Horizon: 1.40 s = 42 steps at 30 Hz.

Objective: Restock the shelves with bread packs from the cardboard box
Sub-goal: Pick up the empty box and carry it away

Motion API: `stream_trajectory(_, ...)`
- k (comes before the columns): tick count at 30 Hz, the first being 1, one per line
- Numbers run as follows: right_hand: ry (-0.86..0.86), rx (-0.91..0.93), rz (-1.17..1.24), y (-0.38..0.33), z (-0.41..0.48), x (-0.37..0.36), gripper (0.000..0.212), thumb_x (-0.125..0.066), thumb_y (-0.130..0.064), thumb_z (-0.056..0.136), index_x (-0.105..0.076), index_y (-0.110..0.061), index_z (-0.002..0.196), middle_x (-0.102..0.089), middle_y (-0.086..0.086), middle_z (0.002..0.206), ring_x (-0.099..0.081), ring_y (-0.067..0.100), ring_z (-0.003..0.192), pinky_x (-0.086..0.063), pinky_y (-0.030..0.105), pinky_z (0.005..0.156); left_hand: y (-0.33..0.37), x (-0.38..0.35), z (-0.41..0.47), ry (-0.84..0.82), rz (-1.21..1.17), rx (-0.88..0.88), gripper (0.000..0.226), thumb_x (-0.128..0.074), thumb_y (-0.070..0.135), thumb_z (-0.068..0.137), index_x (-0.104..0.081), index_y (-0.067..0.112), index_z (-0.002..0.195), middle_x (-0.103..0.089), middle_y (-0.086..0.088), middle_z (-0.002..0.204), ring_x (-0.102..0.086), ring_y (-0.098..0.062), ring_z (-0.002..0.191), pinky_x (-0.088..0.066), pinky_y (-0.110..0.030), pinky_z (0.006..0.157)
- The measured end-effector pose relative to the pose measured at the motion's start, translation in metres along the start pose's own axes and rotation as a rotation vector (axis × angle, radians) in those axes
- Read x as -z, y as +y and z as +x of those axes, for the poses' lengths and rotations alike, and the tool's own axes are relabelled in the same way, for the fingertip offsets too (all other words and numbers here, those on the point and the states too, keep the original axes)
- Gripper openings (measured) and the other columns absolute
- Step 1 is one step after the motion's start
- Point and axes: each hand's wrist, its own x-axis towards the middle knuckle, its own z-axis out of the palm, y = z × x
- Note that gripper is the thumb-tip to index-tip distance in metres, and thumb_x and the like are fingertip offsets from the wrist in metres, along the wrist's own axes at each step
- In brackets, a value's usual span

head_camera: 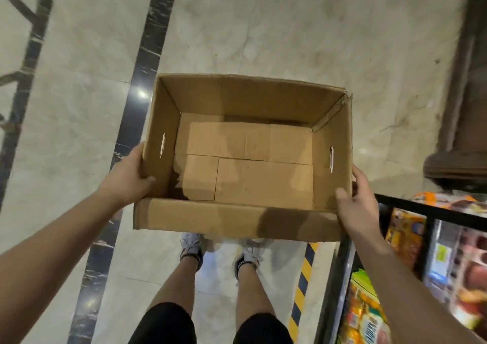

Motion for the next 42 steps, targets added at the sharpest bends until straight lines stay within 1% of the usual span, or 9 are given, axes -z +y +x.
stream_trajectory(5,0.013,0.018,0.017,-0.069,-0.090,0.082,0.064,-0.056,-0.015,0.097,-0.039,-0.042,0.152,-0.066,-0.007,0.129,-0.066,0.018,0.112,-0.054,0.040,0.100,0.048,0.092,-0.104,0.102,-0.062,-0.151,0.071,-0.067,0.002,0.092,-0.038,0.061,0.120,-0.058,0.004,0.118,-0.059,-0.023,0.102,-0.052,-0.045,0.093)
stream_trajectory(9,0.040,0.067,0.005,-0.128,-0.165,0.145,0.060,-0.055,-0.016,0.099,-0.040,-0.040,0.151,-0.063,-0.007,0.126,-0.061,0.016,0.109,-0.050,0.038,0.099,0.070,0.160,-0.183,0.193,-0.137,-0.182,0.075,-0.061,0.008,0.096,-0.040,0.055,0.150,-0.067,-0.006,0.133,-0.067,-0.032,0.110,-0.052,-0.045,0.095)
stream_trajectory(14,0.036,0.132,0.021,-0.174,-0.237,0.198,0.057,-0.055,-0.016,0.100,-0.039,-0.032,0.153,-0.061,-0.005,0.121,-0.061,0.016,0.105,-0.047,0.032,0.077,0.069,0.214,-0.267,0.297,-0.200,-0.219,0.070,-0.054,0.017,0.101,-0.031,0.069,0.144,-0.066,0.000,0.135,-0.064,-0.021,0.096,-0.054,-0.046,0.091)
stream_trajectory(19,0.021,0.228,0.013,-0.208,-0.263,0.204,0.051,-0.051,-0.019,0.103,-0.040,-0.031,0.151,-0.062,-0.003,0.123,-0.061,0.018,0.109,-0.053,0.040,0.089,0.055,0.231,-0.314,0.406,-0.332,-0.265,0.072,-0.052,0.015,0.103,-0.024,0.080,0.114,-0.059,0.011,0.118,-0.057,0.002,0.082,-0.044,-0.028,0.068)
stream_trajectory(22,-0.013,0.281,-0.032,-0.231,-0.259,0.197,0.045,-0.047,-0.020,0.104,-0.044,-0.030,0.147,-0.059,-0.008,0.112,-0.059,0.014,0.099,-0.047,0.034,0.074,0.044,0.233,-0.337,0.476,-0.400,-0.196,0.068,-0.053,0.017,0.102,-0.034,0.076,0.131,-0.060,0.010,0.128,-0.061,-0.018,0.097,-0.050,-0.040,0.086)
stream_trajectory(25,-0.071,0.346,-0.098,-0.255,-0.253,0.187,0.046,-0.048,-0.022,0.102,-0.046,-0.033,0.146,-0.062,-0.007,0.115,-0.062,0.018,0.103,-0.053,0.040,0.084,0.020,0.227,-0.361,0.555,-0.436,-0.063,0.063,-0.054,0.023,0.103,-0.036,0.063,0.148,-0.063,0.003,0.135,-0.058,-0.021,0.103,-0.051,-0.049,0.099)
stream_trajectory(31,-0.257,0.571,-0.271,-0.297,-0.250,0.160,0.053,-0.060,-0.043,0.099,-0.041,-0.038,0.148,-0.065,-0.006,0.129,-0.067,0.024,0.111,-0.057,0.051,0.094,-0.010,0.170,-0.447,0.725,-0.656,0.172,0.067,-0.050,0.036,0.086,-0.043,0.068,0.144,-0.062,0.013,0.135,-0.063,-0.020,0.107,-0.051,-0.049,0.099)
stream_trajectory(39,-0.513,0.869,-0.610,-0.316,-0.318,0.086,0.050,-0.056,-0.027,0.104,-0.042,-0.025,0.151,-0.060,0.009,0.140,-0.055,0.022,0.103,-0.053,0.046,0.090,-0.067,0.043,-0.572,0.930,-0.880,0.570,0.065,-0.054,0.021,0.097,-0.041,0.075,0.130,-0.063,0.014,0.133,-0.065,-0.023,0.111,-0.050,-0.043,0.097)
stream_trajectory(42,-0.621,1.015,-0.681,-0.309,-0.368,0.055,0.046,-0.057,-0.024,0.101,-0.047,-0.028,0.146,-0.067,0.007,0.130,-0.059,0.023,0.100,-0.054,0.045,0.090,-0.088,-0.004,-0.622,1.037,-1.029,0.678,0.058,-0.053,0.022,0.099,-0.044,0.073,0.126,-0.066,0.014,0.123,-0.065,-0.007,0.096,-0.051,-0.028,0.078)
